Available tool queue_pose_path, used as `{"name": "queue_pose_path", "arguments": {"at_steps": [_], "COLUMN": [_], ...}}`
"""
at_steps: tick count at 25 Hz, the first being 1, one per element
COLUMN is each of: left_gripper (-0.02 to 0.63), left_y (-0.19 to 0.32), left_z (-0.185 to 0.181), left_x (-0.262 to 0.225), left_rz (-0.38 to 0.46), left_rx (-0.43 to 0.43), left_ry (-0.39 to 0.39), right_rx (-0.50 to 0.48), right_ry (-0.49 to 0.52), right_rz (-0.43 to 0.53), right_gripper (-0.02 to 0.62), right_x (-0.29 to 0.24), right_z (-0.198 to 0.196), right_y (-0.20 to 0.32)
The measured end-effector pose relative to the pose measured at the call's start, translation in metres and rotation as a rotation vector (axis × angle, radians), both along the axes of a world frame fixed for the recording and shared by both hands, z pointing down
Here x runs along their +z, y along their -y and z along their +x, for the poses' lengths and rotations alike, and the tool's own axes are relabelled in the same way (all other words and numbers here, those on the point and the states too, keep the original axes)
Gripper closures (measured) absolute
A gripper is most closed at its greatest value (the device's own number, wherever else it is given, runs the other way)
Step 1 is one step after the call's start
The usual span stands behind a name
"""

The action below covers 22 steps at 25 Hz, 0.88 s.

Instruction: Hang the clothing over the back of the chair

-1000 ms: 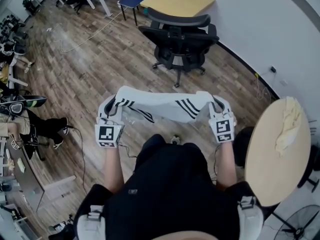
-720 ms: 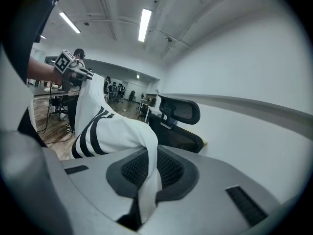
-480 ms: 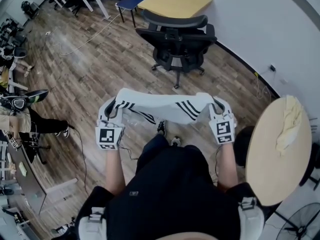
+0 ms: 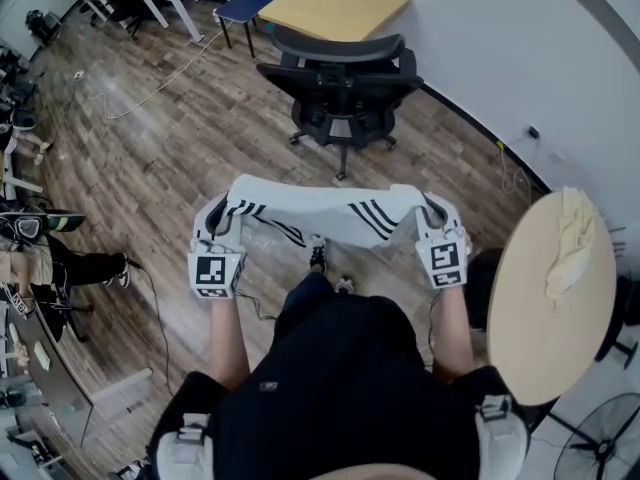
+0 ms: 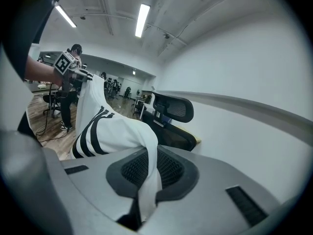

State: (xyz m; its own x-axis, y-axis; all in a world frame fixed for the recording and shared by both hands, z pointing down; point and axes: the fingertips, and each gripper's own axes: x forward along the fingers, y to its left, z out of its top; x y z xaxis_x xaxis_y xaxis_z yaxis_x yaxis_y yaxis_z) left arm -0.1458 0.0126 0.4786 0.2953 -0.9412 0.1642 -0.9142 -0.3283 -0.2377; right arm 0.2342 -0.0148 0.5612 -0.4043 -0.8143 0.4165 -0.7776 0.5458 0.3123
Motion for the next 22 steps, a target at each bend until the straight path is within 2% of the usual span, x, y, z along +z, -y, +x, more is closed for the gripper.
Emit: {"name": "queue_pose_path", "arguments": {"at_steps": [10, 18, 22], "left_gripper": [0.569, 0.569, 0.569], "left_y": [0.039, 0.075, 0.097], "left_z": [-0.003, -0.007, -0.011], "left_x": [0.002, -0.002, -0.01], "left_rz": [-0.02, -0.024, 0.01], "left_rx": [0.028, 0.039, 0.046], "left_ry": [0.011, -0.013, -0.021], "right_rx": [0.058, 0.093, 0.106], "right_ry": [0.005, 0.003, 0.0], "right_rz": [0.011, 0.043, 0.046], "right_gripper": [0.58, 0.58, 0.58], "right_x": [-0.005, -0.012, -0.018], "right_z": [0.003, 0.003, -0.002], "right_y": [0.025, 0.052, 0.072]}}
